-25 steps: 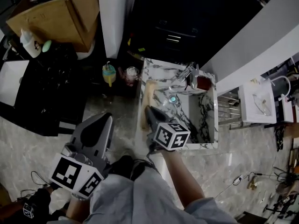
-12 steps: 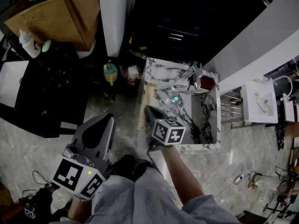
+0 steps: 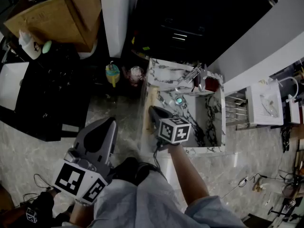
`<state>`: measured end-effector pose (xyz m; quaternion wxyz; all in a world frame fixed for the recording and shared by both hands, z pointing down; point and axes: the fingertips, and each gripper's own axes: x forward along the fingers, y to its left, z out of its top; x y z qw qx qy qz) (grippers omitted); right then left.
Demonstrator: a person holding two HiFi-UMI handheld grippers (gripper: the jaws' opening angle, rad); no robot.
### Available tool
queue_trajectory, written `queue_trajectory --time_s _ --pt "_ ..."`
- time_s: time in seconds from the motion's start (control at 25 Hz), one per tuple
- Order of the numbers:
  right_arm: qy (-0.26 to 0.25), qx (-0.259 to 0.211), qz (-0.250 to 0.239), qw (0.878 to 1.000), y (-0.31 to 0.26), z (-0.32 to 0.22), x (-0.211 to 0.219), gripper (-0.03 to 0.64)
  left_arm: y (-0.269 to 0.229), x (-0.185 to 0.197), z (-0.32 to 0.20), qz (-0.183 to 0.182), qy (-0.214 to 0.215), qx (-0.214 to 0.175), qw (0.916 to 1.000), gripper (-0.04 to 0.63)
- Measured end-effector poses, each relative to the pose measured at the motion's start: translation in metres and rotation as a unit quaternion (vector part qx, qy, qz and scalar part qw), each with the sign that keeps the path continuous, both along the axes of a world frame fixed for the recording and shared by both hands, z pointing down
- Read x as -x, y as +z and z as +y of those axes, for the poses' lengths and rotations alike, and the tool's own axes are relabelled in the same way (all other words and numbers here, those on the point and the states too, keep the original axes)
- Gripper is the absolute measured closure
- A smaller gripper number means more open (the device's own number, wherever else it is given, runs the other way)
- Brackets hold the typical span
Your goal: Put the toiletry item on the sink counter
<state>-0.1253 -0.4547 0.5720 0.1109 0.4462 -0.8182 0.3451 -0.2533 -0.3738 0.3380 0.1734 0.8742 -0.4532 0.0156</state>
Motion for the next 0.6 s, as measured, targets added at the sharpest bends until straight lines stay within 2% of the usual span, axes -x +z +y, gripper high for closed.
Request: queue_trajectory --time_s 0.28,0.6 --pt "-0.019 -0.004 -0.003 1.000 0.0021 -0.0048 0.0042 0.611 0.0046 -0.0039 -0.0027 -0.001 0.005 0.003 1.0000 0.591" --pt "-0.009 -0.002 -0.023 1.000 0.0039 -0.0068 0.0015 0.600 0.0073 -0.0098 -0.0052 -0.001 0.011 0.008 0.9999 0.591"
